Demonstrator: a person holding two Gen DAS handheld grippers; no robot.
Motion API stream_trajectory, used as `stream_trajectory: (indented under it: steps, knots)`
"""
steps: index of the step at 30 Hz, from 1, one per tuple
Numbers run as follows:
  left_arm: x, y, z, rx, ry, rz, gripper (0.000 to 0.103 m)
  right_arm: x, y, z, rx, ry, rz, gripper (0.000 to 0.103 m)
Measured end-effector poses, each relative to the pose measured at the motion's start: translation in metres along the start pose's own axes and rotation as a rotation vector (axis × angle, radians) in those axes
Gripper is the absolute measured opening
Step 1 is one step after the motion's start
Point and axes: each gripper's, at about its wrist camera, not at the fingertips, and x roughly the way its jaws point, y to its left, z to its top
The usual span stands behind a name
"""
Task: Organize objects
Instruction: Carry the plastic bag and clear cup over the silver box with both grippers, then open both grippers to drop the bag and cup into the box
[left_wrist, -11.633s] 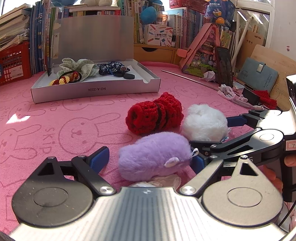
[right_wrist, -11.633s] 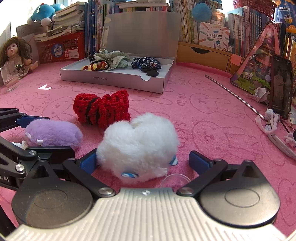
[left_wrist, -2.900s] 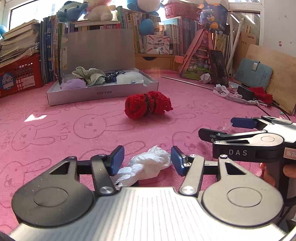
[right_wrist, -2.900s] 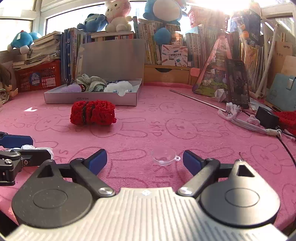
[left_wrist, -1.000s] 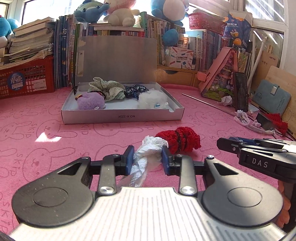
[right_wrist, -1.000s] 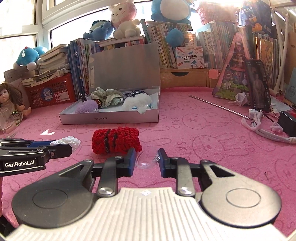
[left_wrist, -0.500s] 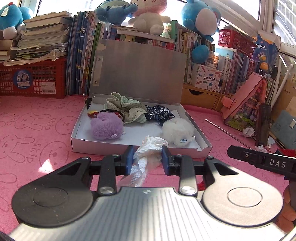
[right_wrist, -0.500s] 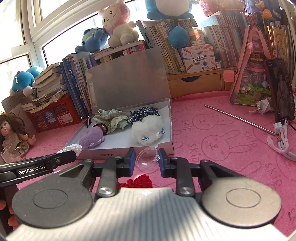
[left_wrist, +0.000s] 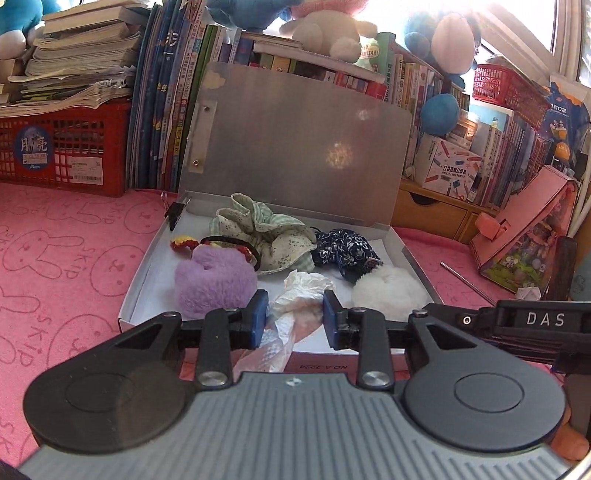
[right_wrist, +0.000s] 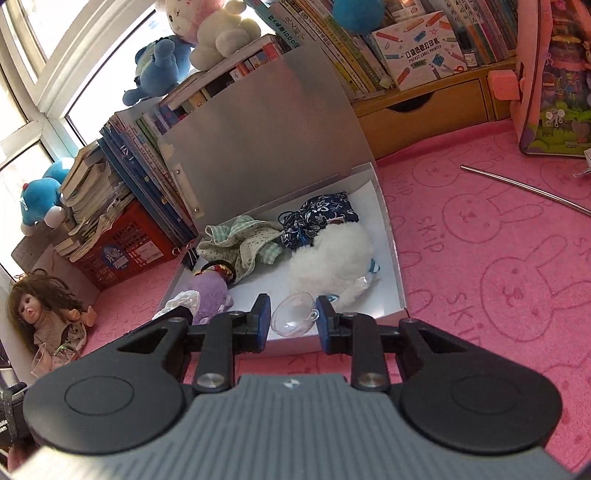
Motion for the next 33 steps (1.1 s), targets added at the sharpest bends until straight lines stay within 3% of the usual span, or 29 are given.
stream_trajectory:
  steps: [11, 27, 30, 33]
  knots:
    - [0.042, 0.014, -0.003, 0.028, 0.057, 0.065, 0.037, 0.06, 0.009, 0.005, -0.033, 0.085, -0.034, 0.031]
    - [0.071, 0.037, 0.0, 0.034, 0.09, 0.167, 0.037, 0.086, -0.003, 0.016, -0.055, 0.083, -0.128, 0.031]
    - [0.07, 0.035, 0.0, 0.031, 0.089, 0.173, 0.038, 0.086, -0.009, 0.018, -0.033, 0.078, -0.125, 0.037]
    - [0.066, 0.032, 0.0, 0.034, 0.079, 0.174, 0.05, 0.084, -0.013, 0.017, -0.009, 0.074, -0.113, 0.051]
